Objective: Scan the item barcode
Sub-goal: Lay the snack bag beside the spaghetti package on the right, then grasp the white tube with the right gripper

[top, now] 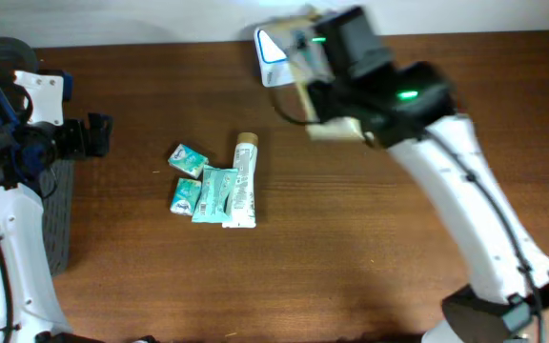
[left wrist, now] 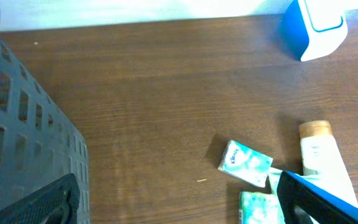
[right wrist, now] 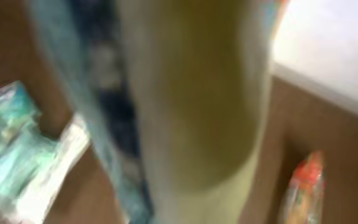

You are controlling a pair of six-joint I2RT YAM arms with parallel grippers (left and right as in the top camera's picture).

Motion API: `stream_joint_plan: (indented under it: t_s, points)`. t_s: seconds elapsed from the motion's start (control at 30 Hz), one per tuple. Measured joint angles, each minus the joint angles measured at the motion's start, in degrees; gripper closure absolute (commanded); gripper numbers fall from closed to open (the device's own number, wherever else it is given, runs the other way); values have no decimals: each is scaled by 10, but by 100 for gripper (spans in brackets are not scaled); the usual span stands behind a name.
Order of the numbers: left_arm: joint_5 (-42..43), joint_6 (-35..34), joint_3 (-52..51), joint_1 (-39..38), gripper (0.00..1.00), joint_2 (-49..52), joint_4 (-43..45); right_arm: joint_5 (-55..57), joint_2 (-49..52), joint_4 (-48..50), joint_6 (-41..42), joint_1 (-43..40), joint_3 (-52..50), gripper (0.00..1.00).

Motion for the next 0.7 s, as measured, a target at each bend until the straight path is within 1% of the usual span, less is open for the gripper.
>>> stream_joint_plan:
  t_s: [0.03,0.1,0.13,0.23,0.3,0.33,0.37,0.4,0.43,0.47,0.5,0.6,0.63,0.7]
  points:
    - [0,0,0,0,1,0,0,-42,-2,-63,15,-55,-5,96]
    - [0,0,0,0,1,0,1,-68,16,-108,26,-131,-29,96]
    - [0,0,0,0,1,0,1,-76,32,-116,32,-177,-63,96]
    - [0,0,0,0,1,0,1,-83,59,-56,16,-257,-176,94]
    - [0,0,0,0,1,0,2,-83,81,-30,-3,-297,-226,94]
    - [0,0,0,0,1,0,2,-83,92,-21,-10,-311,-232,88]
    - [0,0,0,0,1,0,1,-83,99,-18,-12,-324,-232,87]
    - [0,0,0,0,1,0,2,-84,99,-16,-13,-336,-233,81]
    - [0,0,0,0,1,0,1,-83,99,-14,-16,-348,-233,78]
    - [0,0,0,0,1,0,1,-84,99,-9,-11,-367,-233,45]
    - [0,0,0,0,1,0,2,-83,99,-8,-9,-376,-233,33]
    - [0,0,0,0,1,0,1,-90,99,-3,6,-383,-233,32]
    - [0,0,0,0,1,0,1,-100,99,-3,7,-383,-232,33]
    - [0,0,0,0,1,0,2,-148,101,-14,7,-383,-225,39]
